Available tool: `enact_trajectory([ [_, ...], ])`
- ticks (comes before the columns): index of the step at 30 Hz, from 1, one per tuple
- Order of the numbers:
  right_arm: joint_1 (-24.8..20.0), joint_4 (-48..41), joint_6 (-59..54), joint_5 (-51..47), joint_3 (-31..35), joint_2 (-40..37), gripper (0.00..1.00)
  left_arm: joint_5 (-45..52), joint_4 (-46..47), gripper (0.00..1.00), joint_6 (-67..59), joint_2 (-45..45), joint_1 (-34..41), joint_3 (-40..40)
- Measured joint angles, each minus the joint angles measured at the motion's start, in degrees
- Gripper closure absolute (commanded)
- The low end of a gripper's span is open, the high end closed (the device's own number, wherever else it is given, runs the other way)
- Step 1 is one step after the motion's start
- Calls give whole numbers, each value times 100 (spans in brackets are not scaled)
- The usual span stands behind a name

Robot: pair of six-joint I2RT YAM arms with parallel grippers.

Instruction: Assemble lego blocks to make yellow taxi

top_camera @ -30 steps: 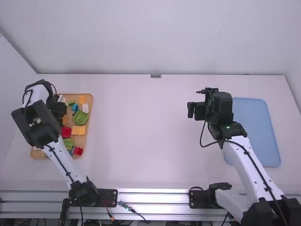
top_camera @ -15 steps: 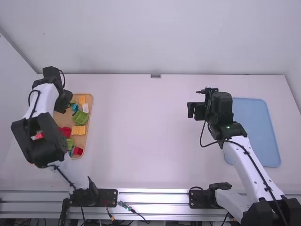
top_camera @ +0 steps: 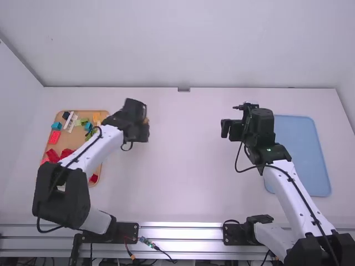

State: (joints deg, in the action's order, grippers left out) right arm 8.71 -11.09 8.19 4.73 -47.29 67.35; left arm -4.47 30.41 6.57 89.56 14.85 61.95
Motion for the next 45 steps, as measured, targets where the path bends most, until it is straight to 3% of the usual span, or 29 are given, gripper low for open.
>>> enact_trajectory([
  [7,-168,-310,195,136,0,-162,1,149,466,98,-2050,85,1248,2],
  [13,-404,-680,190,389,0,-791,1,299,584,99,-3427,584,2111,2],
  [23,-501,-1049,2,660,0,-1414,1,299,575,92,-4597,1287,2400,2],
  [31,-501,-1051,-96,883,0,-1486,1,297,415,95,-4883,1661,2400,0],
  [34,-501,-1047,-107,907,0,-1467,1,299,380,91,-4992,1705,2398,0],
  [37,-501,-1043,-109,907,0,-1408,1,299,306,83,-5134,1707,2400,2],
  [38,-501,-1038,-107,909,0,-1379,1,302,275,76,-5211,1705,2400,2],
  [45,-501,-1005,-107,909,0,-1349,1,505,136,61,-5595,1705,2400,-2],
])
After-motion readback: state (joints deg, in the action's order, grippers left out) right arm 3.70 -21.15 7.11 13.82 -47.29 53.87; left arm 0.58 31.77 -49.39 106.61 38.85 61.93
